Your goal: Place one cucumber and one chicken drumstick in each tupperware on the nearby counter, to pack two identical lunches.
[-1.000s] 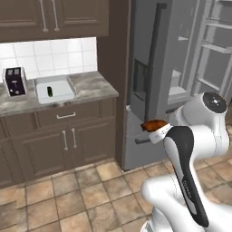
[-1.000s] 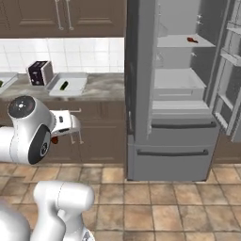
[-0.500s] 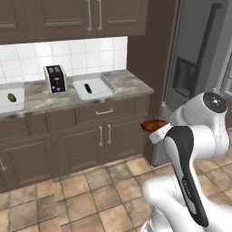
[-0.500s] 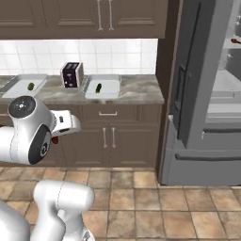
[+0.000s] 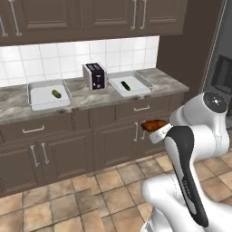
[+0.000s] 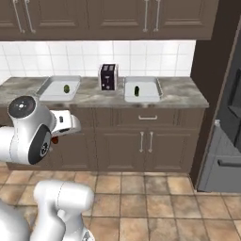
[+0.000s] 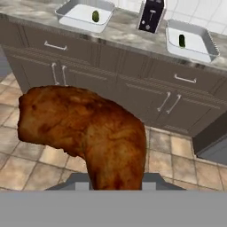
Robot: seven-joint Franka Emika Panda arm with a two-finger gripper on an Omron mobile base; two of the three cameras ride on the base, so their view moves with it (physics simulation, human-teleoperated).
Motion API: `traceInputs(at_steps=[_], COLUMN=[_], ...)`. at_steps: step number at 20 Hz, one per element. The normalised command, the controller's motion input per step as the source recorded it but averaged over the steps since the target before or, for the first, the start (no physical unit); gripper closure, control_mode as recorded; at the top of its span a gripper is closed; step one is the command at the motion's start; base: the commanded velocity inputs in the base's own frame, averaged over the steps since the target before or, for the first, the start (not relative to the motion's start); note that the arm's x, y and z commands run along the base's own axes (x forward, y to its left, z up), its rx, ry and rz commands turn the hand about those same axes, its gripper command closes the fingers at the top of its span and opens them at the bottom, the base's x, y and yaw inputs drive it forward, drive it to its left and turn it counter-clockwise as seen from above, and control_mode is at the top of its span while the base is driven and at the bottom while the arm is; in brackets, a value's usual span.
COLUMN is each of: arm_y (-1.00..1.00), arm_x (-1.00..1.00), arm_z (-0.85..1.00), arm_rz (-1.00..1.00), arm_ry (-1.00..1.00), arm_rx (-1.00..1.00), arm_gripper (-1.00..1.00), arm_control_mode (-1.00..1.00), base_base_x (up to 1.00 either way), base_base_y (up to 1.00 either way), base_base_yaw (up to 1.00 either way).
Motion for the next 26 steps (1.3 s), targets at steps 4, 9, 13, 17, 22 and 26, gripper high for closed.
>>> traceInputs(at_steps=[4, 9, 13, 17, 22, 26], arm_y=[0.0, 0.0, 0.0, 0.0, 0.0, 0.0], arm_x=[0.0, 0.0, 0.0, 0.0, 0.0, 0.0], arm_z=[0.0, 0.0, 0.0, 0.0, 0.0, 0.0], arm_rz=[0.0, 0.0, 0.0, 0.0, 0.0, 0.0], arm_ry=[0.0, 0.0, 0.0, 0.0, 0.0, 0.0], arm_rx=[0.0, 0.0, 0.0, 0.0, 0.0, 0.0], arm_gripper=[1.0, 1.0, 1.0, 1.0, 1.0, 1.0], arm_control_mode=[1.0, 1.0, 1.0, 1.0, 1.0, 1.0], base_base_x=[0.61, 0.96, 1.0, 0.97, 0.63, 0.37], base_base_y=[1.0, 0.65, 0.65, 0.64, 0.79, 0.83], base_base_yaw=[0.06, 0.07, 0.05, 0.02, 0.0, 0.0])
